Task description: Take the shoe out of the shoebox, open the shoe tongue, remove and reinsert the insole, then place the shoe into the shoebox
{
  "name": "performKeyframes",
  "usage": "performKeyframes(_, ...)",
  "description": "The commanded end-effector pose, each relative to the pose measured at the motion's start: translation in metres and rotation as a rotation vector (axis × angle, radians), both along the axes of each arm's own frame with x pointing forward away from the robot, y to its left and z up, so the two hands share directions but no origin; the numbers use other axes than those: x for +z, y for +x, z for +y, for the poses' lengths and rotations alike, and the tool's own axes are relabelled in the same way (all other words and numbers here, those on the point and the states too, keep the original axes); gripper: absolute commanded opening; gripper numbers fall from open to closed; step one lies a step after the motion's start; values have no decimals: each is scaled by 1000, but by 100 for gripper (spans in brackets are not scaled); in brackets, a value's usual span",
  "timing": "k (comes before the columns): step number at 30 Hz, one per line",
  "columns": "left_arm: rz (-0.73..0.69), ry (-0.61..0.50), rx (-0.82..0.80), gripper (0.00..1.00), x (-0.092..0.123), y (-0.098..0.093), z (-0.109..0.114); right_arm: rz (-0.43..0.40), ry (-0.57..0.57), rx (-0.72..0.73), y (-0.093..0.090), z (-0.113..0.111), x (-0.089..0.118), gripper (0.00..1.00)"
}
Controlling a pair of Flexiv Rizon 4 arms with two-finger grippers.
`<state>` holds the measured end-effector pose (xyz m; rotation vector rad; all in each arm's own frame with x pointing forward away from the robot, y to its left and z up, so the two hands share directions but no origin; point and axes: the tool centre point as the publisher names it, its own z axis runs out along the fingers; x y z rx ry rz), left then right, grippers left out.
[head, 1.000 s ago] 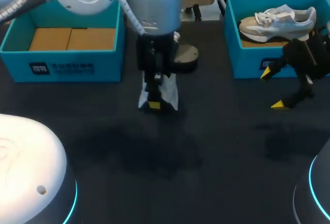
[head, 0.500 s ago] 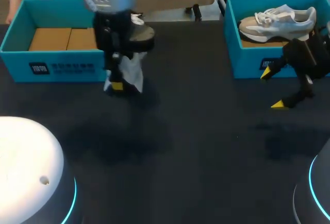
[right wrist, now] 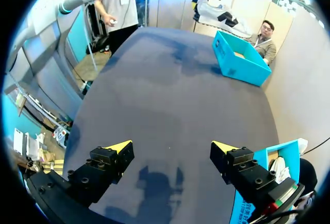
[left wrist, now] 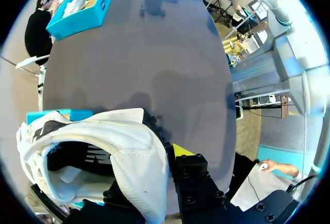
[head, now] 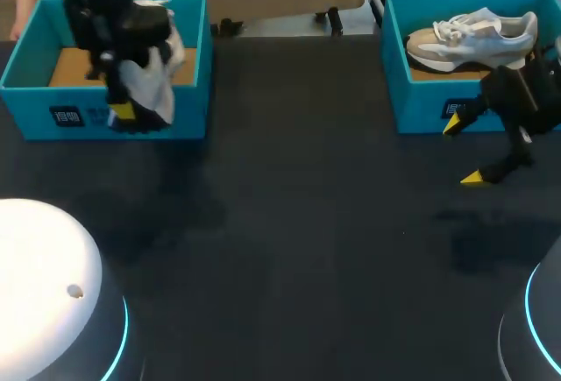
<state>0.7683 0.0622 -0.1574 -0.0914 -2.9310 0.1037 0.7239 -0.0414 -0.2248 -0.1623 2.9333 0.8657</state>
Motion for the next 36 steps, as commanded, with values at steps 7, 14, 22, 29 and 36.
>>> performKeyframes(7,15,-91,65,0,-4,35,94,1,-2,-1,0,1,0,100)
performKeyframes(14,7,-5,36,0,-9,53,124,1,-2,-1,0,1,0,100)
performKeyframes(22,-33,55,67,0,3,78,166,1,-2,-1,0,1,0,100)
performKeyframes(29,-34,96,153,0,15,99,193,1,-2,-1,0,1,0,100)
performKeyframes(36,-34,96,153,0,15,99,193,1,-2,-1,0,1,0,100)
